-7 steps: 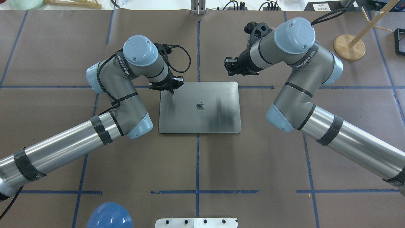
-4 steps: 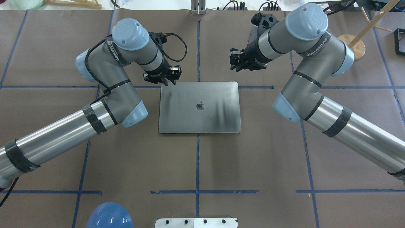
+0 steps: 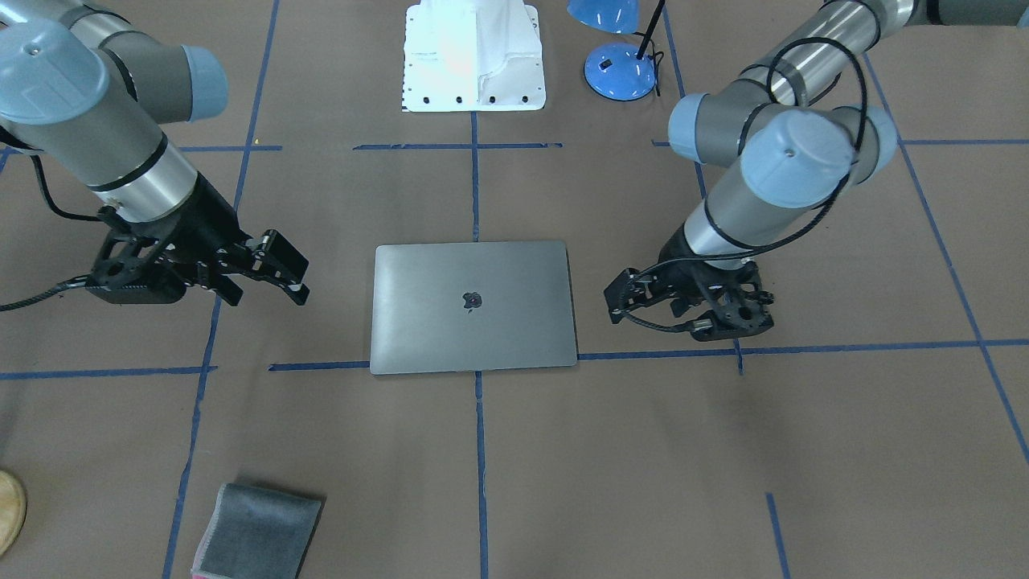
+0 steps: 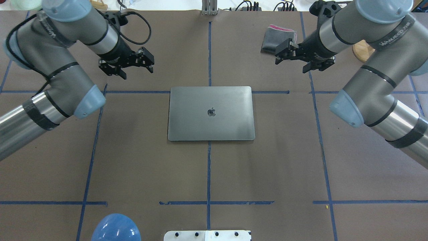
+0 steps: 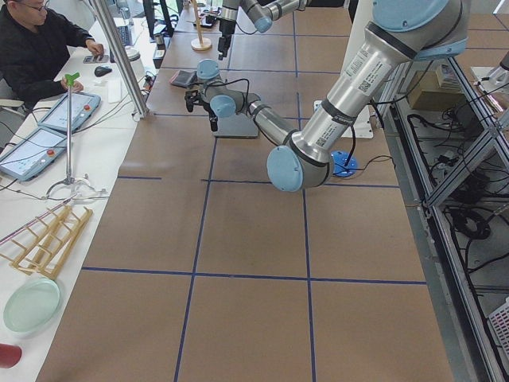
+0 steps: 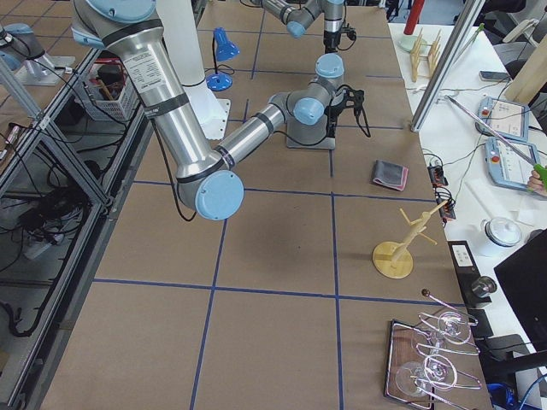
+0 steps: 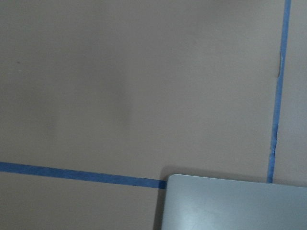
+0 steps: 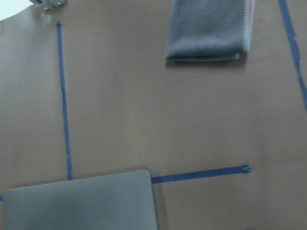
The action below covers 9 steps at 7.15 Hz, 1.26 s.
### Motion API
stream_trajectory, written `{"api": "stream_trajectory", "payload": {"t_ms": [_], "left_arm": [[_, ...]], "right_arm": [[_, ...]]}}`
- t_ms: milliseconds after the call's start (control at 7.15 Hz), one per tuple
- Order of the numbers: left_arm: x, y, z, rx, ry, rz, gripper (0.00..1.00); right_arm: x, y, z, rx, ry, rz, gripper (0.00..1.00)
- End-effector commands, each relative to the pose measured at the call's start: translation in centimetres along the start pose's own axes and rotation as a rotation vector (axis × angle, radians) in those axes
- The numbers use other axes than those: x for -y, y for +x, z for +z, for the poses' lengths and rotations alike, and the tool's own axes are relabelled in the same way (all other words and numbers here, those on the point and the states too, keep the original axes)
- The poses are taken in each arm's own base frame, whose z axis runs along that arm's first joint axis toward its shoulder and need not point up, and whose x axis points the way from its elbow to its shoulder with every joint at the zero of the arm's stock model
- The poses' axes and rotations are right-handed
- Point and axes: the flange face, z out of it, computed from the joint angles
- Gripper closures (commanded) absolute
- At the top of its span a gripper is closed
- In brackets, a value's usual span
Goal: Close laptop
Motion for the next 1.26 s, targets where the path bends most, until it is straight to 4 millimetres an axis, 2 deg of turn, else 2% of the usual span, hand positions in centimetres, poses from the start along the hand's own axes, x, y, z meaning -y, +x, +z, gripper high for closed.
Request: {"api": "stream_trajectory", "payload": {"t_ms": [0,140,419,559,699,839,978,1118], "left_arm": [[-1.2,-9.0,-8.1,0.14,-0.021,0.183,0.01],[-2.3,-16.2,-10.6,0.185,-0.026,0.236,0.01],[-2.4,-32.9,-15.8,0.274,-0.028,0.29,0.01],[-2.8,-40.0,-17.5,0.297,-0.04,0.29,0.01],[-2.8,-45.1,-18.8,0.261,-0.055,0.277,0.01],[-2.7,-50.7,-19.0,0.217,-0.078,0.248,0.01],[-2.7,-53.5,-18.8,0.203,-0.092,0.231,0.01],[-2.9,-54.8,-18.0,0.203,-0.114,0.204,0.01]], "right_arm": [[-1.9,9.7,-5.3,-0.167,-0.037,-0.22,0.0],[-1.6,16.3,-7.7,-0.203,-0.039,-0.29,0.0],[-1.4,27.9,-11.4,-0.257,-0.081,-0.388,0.0],[-2.3,33.6,-12.6,-0.263,-0.115,-0.413,0.0],[-2.8,38.0,-13.7,-0.249,-0.134,-0.406,0.0],[-3.1,42.9,-14.5,-0.218,-0.143,-0.367,0.0],[-2.8,46.4,-15.1,-0.172,-0.143,-0.344,0.0],[-2.9,46.9,-15.1,-0.168,-0.148,-0.339,0.0]]}}
